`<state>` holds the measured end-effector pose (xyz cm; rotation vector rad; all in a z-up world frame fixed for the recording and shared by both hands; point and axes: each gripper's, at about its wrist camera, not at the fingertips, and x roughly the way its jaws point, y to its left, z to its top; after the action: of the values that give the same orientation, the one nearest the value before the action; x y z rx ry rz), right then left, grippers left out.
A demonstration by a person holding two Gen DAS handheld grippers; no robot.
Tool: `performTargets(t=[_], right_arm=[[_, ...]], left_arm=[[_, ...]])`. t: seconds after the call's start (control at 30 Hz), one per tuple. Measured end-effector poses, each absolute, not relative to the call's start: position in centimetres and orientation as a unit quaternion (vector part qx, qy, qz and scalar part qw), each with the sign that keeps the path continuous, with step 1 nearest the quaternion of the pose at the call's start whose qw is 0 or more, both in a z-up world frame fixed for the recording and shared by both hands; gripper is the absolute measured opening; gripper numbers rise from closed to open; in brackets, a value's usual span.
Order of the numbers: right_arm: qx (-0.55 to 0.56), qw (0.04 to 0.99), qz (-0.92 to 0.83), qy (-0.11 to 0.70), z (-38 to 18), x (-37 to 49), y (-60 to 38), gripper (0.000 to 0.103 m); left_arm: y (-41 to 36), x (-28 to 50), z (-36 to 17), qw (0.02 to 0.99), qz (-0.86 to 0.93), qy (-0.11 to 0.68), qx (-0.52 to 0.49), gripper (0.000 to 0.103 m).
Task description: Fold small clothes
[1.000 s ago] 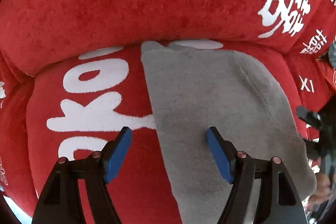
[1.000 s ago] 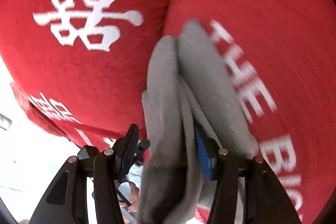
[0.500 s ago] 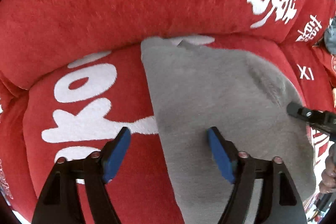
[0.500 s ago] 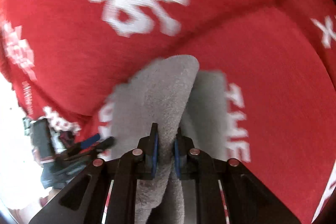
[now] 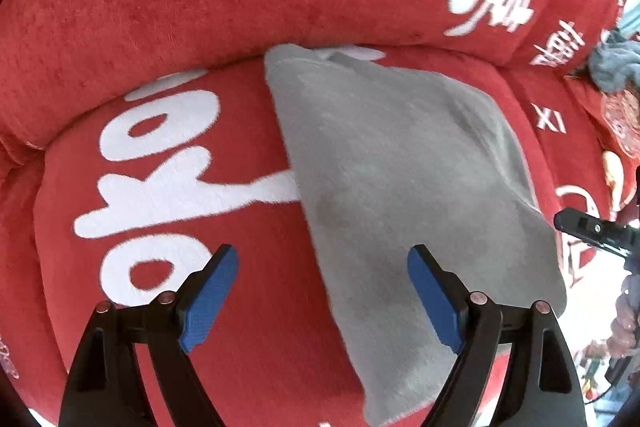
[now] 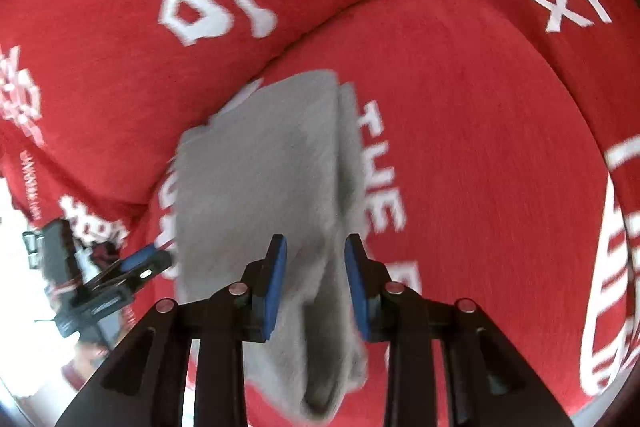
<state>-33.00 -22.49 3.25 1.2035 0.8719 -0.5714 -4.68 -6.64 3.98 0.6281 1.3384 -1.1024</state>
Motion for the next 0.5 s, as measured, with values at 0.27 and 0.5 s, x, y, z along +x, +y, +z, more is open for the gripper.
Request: performTargets(t=[0.27,0.5], right_arm=[[0.465,0.722,-0.25,0.448,4.6,-31.2,-18.5,0.018],[0.444,0.679,-0.28,0.513,-0.1,-34.5,-16.4,0.015]], left_arm=[[-6.1,-9.2,3.5,0.56,-0.513,0.593,0.269,0.073],[-2.0,-10.2,-0.3,0.545,-0.477,0.639,0.258,0.066]])
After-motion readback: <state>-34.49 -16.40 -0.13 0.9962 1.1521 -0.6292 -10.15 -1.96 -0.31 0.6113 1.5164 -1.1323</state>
